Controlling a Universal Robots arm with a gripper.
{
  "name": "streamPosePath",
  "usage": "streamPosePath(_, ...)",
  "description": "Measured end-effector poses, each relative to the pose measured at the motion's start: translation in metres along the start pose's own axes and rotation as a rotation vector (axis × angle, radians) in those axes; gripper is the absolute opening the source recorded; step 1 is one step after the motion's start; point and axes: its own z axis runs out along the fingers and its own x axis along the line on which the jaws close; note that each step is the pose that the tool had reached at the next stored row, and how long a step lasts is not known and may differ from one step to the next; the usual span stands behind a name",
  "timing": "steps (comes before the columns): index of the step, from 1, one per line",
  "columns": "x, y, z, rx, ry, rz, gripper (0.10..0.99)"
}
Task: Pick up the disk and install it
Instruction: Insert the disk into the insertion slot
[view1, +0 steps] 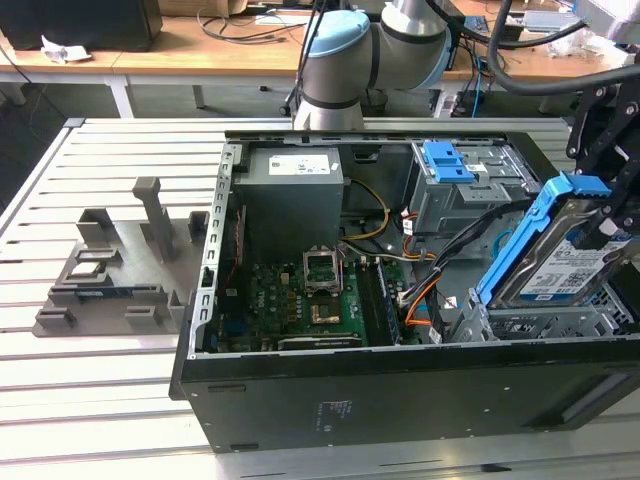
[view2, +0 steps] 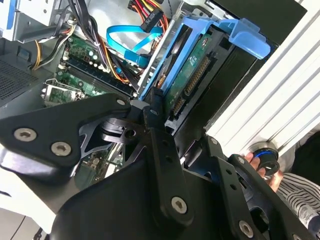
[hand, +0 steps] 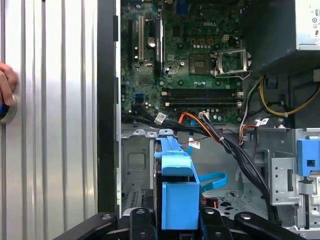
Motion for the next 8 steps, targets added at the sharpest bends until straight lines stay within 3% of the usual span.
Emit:
streamPosePath(3, 0.0022, -0.0008, 0.0201, 0.000, 0.0000, 0.000, 0.365)
streamPosePath(4, 0.0026, -0.0009, 0.0324, 0.000, -0.0001, 0.000, 0.365)
streamPosePath(7, 0.0029, -0.0010, 0.0345, 0.000, 0.0006, 0.000, 0.365)
streamPosePath(8, 0.0031, -0.0010, 0.0348, 0.000, 0.0048, 0.000, 0.365)
